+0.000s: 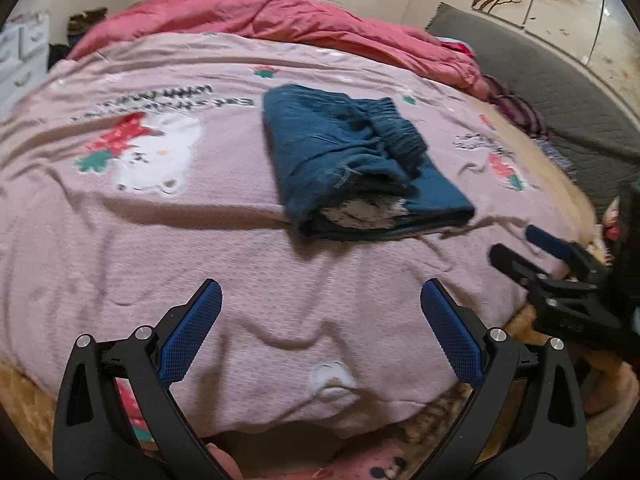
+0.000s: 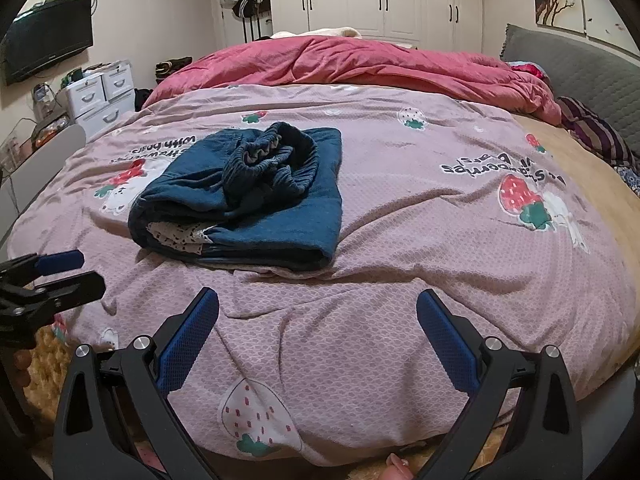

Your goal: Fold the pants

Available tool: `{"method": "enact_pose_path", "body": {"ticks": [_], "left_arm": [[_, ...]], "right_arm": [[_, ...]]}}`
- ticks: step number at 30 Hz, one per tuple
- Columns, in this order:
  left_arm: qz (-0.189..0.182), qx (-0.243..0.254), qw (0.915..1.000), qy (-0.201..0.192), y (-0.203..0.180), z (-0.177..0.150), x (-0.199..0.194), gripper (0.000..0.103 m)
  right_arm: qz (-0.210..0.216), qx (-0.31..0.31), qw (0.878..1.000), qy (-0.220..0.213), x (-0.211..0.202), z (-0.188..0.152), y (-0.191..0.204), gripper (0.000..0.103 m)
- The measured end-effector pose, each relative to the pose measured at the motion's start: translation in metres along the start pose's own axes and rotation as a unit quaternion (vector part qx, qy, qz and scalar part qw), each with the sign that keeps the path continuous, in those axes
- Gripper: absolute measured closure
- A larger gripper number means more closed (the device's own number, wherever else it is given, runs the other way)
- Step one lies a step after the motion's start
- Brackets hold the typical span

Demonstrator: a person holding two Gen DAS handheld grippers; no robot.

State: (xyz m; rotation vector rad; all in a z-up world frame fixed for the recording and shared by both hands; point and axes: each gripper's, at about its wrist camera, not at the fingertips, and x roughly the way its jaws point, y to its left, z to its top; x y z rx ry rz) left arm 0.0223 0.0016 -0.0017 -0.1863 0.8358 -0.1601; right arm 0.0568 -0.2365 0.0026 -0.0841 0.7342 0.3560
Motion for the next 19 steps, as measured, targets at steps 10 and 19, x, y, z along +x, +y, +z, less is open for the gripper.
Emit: {"method": "enact_pose_path", "body": {"ticks": [10,19], "left_arm": [[0.008,-0.033,0.9994,-0.007,0.025,0.018,-0.004,0.010],[0.159,-0.082,0.9838,0.008,0.146,0.093,0.033,0.009]], "right_arm": [[-0.040,0.047,0.998,0.005,0.008,0.014,-0.050,0.005],[-0.147,0.159,0.976,0.010,0.042,0.066,-0.224,0.004]]}}
